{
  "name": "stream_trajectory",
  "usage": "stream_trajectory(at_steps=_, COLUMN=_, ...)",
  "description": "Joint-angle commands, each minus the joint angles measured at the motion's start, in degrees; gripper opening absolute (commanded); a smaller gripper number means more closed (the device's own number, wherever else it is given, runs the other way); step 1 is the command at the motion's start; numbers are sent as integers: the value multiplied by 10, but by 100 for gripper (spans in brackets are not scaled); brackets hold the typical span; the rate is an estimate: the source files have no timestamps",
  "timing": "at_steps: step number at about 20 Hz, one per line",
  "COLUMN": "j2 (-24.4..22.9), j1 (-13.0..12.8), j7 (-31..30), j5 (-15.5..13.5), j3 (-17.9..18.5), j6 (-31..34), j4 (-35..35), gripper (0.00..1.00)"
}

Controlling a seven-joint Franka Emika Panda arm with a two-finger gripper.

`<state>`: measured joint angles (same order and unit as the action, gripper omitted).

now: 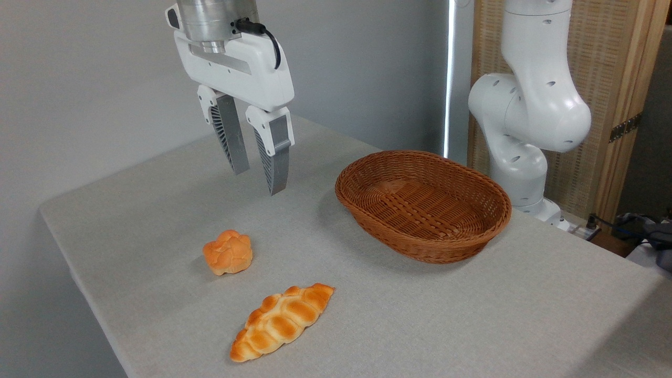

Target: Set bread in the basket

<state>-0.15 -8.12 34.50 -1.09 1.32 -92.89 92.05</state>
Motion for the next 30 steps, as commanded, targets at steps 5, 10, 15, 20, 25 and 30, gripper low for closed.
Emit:
stream_trajectory(at_steps=5, j2=-1, j1=-4, j7=14, j5=-16, j3=5, j6=17, j4=-3, gripper=100)
stream_trajectory(at_steps=10, j2=-1, j1=-4, j7=14, j5=-16, j3=5, j6=17, j4=-2, gripper=100)
stream_trajectory(at_steps=15, j2=-1, j1=-4, j7=14, j5=-16, j3=5, j6=16, j4=-2, gripper=100)
stream_trajectory(at_steps=20, j2=-2, j1=-4, j7=14, j5=-16, j3=5, j6=17, j4=-2, gripper=100)
stream_trajectory(at_steps=25, j2=1, j1=-7, j7=14, j5=-18, j3=3, j6=-9, j4=0, gripper=100)
stream_trajectory(at_steps=30, j2=30, j1=-43, j7=11, j5=-17, j3=-2, j6=-65, j4=3, gripper=100)
